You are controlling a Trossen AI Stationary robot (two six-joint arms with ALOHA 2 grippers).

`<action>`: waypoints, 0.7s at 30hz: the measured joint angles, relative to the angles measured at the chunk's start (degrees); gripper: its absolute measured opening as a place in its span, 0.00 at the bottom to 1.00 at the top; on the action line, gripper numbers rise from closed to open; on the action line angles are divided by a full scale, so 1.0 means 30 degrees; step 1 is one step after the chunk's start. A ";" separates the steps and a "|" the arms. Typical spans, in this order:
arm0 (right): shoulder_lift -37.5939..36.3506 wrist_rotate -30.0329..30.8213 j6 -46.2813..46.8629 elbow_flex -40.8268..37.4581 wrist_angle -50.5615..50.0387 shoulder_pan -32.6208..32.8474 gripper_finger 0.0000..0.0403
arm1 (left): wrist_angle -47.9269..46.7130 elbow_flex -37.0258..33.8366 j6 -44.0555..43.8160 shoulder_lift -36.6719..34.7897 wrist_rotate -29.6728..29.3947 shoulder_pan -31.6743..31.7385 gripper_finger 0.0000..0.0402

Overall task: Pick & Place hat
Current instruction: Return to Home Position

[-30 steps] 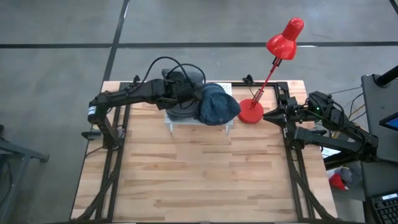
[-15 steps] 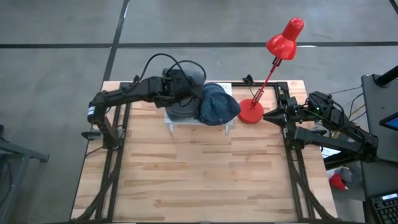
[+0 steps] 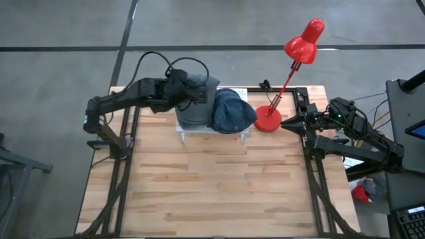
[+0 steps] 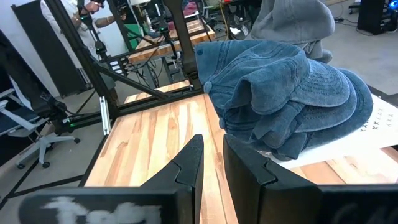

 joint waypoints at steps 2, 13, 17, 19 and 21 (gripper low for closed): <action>0.0001 0.0000 -0.0007 -0.0001 -0.0004 0.0003 0.15 | -0.0075 0.0000 0.0702 -0.0392 -0.0025 -0.0331 0.38; 0.0001 0.0000 0.0048 0.0002 -0.0022 0.0007 0.15 | -0.4045 -0.0173 0.3056 -0.2210 -0.0140 -0.3781 0.38; 0.0001 0.0000 0.0012 -0.0001 -0.0022 0.0007 0.15 | -0.5511 -0.0547 0.2569 -0.2689 -0.0878 -0.5471 0.38; 0.0001 0.0000 0.0000 0.0006 -0.0022 0.0007 0.15 | -0.5521 -0.1053 0.2288 -0.3060 -0.2352 -0.6490 0.38; 0.0001 0.0000 -0.0003 -0.0001 -0.0028 0.0000 0.15 | -0.5476 -0.1646 0.1714 -0.3398 -0.4069 -0.7589 0.38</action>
